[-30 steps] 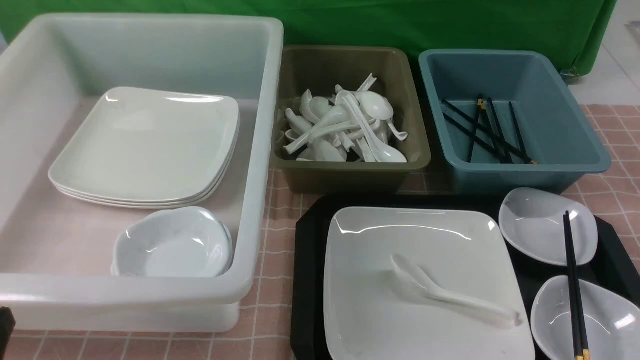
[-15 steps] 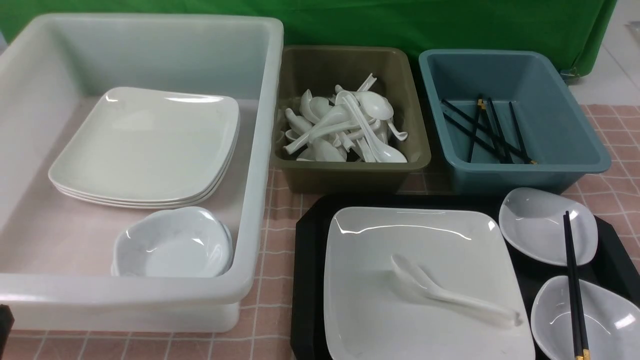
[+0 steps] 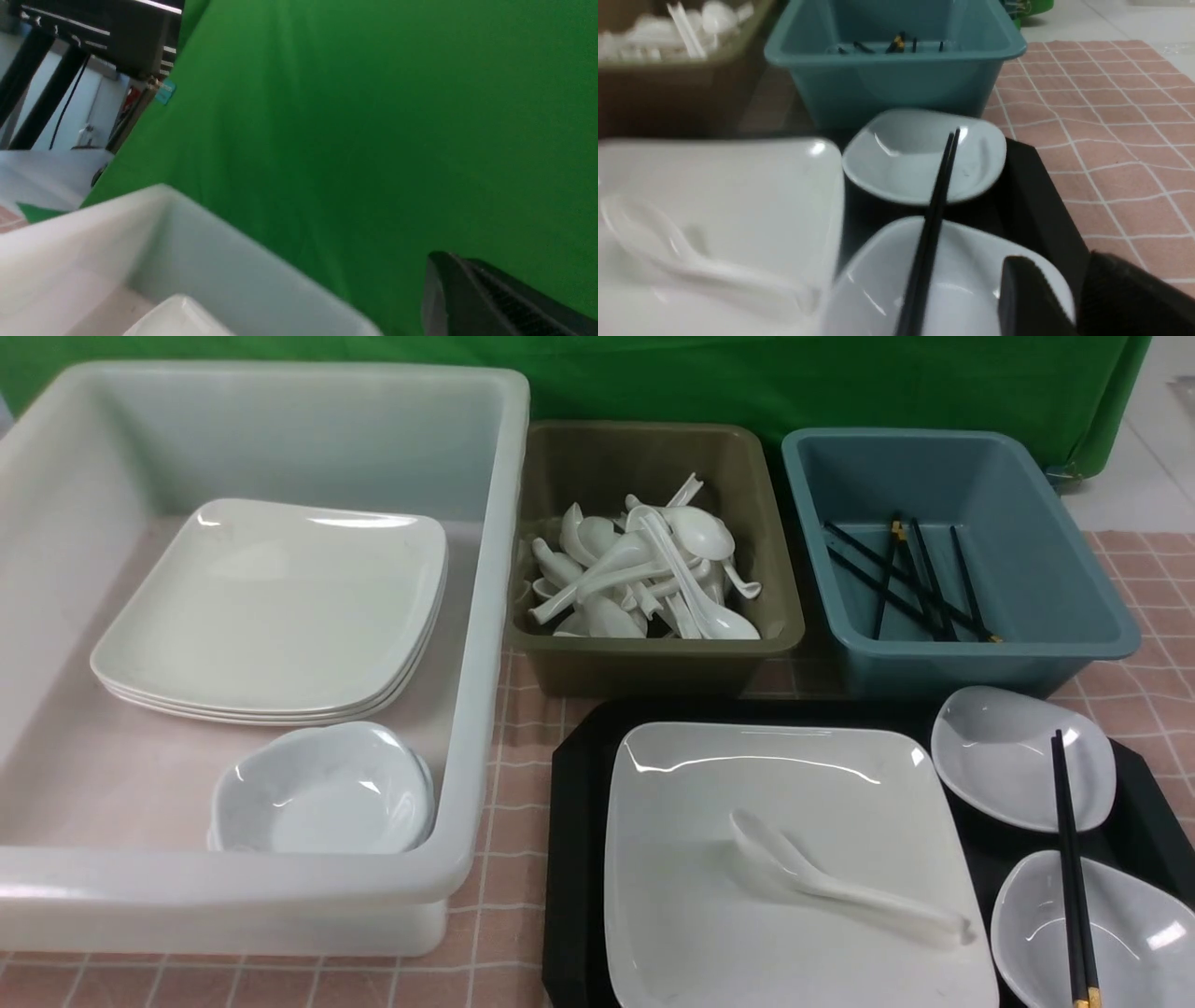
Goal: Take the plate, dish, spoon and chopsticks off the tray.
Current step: Use the right arm to grab a pair of chopsticks from the plate
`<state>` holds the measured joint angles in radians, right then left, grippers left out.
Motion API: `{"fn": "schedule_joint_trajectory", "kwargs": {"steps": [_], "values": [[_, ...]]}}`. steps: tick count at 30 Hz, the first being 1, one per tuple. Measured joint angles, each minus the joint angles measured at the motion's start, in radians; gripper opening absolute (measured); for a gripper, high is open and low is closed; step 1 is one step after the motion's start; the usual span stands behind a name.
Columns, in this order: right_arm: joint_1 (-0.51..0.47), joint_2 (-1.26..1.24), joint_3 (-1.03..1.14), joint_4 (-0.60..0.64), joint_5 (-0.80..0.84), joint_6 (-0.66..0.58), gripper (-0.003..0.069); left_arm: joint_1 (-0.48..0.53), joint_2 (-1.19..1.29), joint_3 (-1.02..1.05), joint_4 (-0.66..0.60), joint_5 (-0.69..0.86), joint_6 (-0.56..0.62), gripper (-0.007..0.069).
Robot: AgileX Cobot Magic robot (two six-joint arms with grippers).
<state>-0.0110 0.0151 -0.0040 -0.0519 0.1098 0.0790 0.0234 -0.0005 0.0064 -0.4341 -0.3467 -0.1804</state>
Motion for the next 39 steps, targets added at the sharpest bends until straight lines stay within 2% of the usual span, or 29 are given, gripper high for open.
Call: {"fn": "schedule_joint_trajectory", "kwargs": {"steps": [2,3,4,6,8,10,11,13,14,16,17,18,19,20,21,23,24,25,27,28,29,32,33,34,35,36,39], "values": [[0.0,0.0,0.001,0.011,-0.06,0.089,0.0248,0.0,0.0,0.0,0.022,-0.076,-0.072,0.0005],[0.0,0.0,0.001,0.018,-0.121,0.166,0.0248,0.0,0.0,-0.001,0.042,-0.118,-0.114,0.0005],[0.0,0.0,0.001,0.022,-0.216,0.282,0.0248,0.0,0.0,-0.033,0.087,-0.119,-0.208,0.0005],[0.0,0.0,0.001,0.025,-0.309,0.36,0.0248,0.0,-0.001,-0.106,0.165,-0.027,-0.295,0.0005],[0.0,0.0,0.001,0.027,-0.35,0.379,0.0246,0.0,0.003,-0.156,0.221,0.03,-0.328,0.0005],[0.0,0.0,0.001,0.028,-0.407,0.392,0.024,0.0,0.054,-0.289,0.329,0.237,-0.414,0.0005],[0.0,0.0,0.001,0.028,-0.415,0.392,0.024,0.0,0.067,-0.322,0.341,0.285,-0.423,0.0005],[0.0,0.0,0.001,0.029,-0.449,0.392,0.024,0.0,0.19,-0.472,0.351,0.49,-0.398,0.0005],[0.0,0.0,0.001,0.029,-0.453,0.392,0.024,0.0,0.2,-0.494,0.348,0.506,-0.382,0.0005],[0.0,0.001,0.001,0.029,-0.491,0.397,0.0237,0.0,0.332,-0.622,0.296,0.697,-0.232,0.0005],[0.0,0.001,-0.002,0.028,-0.486,0.401,0.0232,0.0,0.332,-0.634,0.291,0.713,-0.216,0.0005],[0.006,0.013,-0.039,0.027,-0.395,0.417,0.0195,0.0,0.43,-0.731,0.238,0.84,-0.083,0.0005],[0.014,0.029,-0.089,0.027,-0.325,0.417,0.0155,0.0,0.508,-0.799,0.204,0.954,-0.01,0.0005],[0.014,0.034,-0.089,0.027,-0.306,0.417,0.0155,0.0,0.52,-0.799,0.204,0.973,0.003,0.0005],[0.039,0.096,-0.226,0.026,-0.11,0.381,0.0062,0.0,0.639,-0.896,0.173,1.132,0.099,0.0005],[0.057,0.154,-0.306,0.025,0.028,0.339,0.0037,0.0,0.716,-0.934,0.169,1.218,0.15,0.0005],[0.098,0.264,-0.456,0.025,0.249,0.242,0.003,0.0,0.813,-0.978,0.164,1.296,0.209,0.0005],[0.104,0.264,-0.472,0.025,0.249,0.231,0.003,0.0,0.825,-0.987,0.164,1.303,0.215,0.0005],[0.171,0.464,-0.664,0.024,0.567,0.116,0.003,0.0,0.973,-1.029,0.138,1.343,0.29,0.0005],[0.181,0.479,-0.689,0.024,0.586,0.103,0.003,0.0,0.973,-1.031,0.135,1.343,0.295,0.0005],[0.215,0.598,-0.767,0.021,0.718,0.058,0.003,-0.017,1.055,-1.052,0.105,1.349,0.325,-0.0001],[0.249,0.808,-0.882,0.022,0.882,-0.014,0.003,-0.105,1.148,-1.101,0.086,1.347,0.344,-0.0008],[0.249,0.808,-0.882,0.022,0.882,-0.014,0.003,-0.114,1.153,-1.101,0.085,1.347,0.344,-0.0009],[0.246,0.917,-0.921,0.02,0.925,-0.053,0.003,-0.213,1.19,-1.132,0.083,1.344,0.352,-0.0011],[0.246,0.929,-0.925,0.02,0.927,-0.058,0.003,-0.213,1.194,-1.136,0.082,1.344,0.352,-0.0011],[0.232,1.011,-0.948,0.019,0.931,-0.079,0.003,-0.315,1.227,-1.161,0.081,1.341,0.36,-0.0012],[0.183,1.163,-0.974,0.02,0.927,-0.079,0.003,-0.501,1.293,-1.194,0.096,1.325,0.372,-0.0013]]}}
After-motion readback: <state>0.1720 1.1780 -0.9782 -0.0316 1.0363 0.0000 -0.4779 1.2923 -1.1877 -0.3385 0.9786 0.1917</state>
